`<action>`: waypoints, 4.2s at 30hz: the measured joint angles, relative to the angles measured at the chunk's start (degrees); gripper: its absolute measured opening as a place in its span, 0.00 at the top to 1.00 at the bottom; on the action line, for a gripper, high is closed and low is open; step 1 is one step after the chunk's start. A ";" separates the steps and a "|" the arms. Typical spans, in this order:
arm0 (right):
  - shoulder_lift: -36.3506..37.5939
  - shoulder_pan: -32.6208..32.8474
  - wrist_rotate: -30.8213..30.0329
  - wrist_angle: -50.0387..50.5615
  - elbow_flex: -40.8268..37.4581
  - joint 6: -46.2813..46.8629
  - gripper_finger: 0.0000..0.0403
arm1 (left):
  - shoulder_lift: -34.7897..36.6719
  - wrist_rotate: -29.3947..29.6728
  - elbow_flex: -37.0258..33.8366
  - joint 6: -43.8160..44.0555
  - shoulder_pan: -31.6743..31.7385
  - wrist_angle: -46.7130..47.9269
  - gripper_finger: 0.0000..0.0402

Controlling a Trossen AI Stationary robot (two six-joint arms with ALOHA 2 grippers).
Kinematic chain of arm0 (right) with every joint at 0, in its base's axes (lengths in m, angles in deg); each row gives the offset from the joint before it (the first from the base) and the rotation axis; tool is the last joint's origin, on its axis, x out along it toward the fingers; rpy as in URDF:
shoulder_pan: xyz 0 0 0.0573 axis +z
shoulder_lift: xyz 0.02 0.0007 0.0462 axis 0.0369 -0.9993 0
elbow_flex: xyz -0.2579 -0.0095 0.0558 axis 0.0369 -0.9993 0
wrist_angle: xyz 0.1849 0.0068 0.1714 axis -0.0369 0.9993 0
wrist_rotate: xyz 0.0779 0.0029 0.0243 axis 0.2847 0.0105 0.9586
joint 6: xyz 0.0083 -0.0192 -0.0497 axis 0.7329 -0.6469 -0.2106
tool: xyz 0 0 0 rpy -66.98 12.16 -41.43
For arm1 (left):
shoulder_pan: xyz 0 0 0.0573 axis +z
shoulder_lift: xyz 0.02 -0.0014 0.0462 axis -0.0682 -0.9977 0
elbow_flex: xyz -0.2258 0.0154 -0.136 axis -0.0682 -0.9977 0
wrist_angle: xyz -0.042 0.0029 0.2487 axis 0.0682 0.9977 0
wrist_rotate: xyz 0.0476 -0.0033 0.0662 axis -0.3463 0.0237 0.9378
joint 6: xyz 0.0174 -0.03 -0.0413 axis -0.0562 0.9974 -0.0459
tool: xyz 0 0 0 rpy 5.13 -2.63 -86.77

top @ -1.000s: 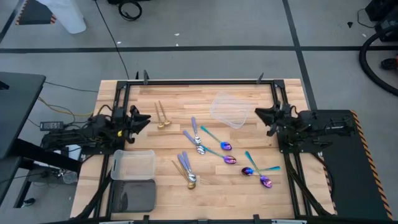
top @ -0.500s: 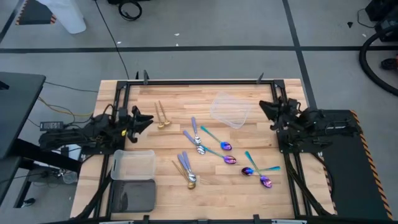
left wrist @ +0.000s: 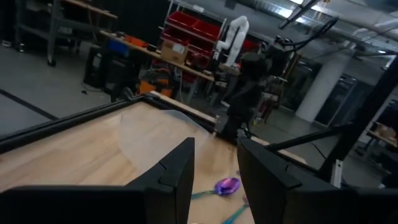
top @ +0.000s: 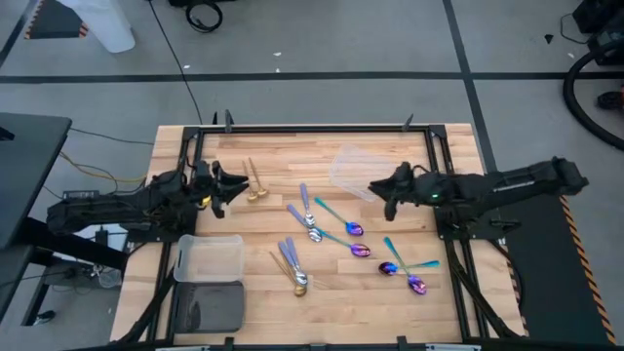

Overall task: Sort silverware by color (type)
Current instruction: Put the blue spoon into the top transparent bin

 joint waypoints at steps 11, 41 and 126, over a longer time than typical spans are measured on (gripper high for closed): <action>-21.60 2.63 6.79 21.18 17.28 0.49 0.81 | 0.00 -0.10 1.71 0.19 -0.47 0.90 0.68; -31.26 29.66 25.42 44.28 16.85 16.77 0.65 | 0.03 -0.08 1.69 0.85 -0.47 0.38 0.68; -32.73 -20.25 10.37 34.57 35.97 -5.50 0.94 | -9.69 2.41 9.39 1.56 -2.54 10.20 0.68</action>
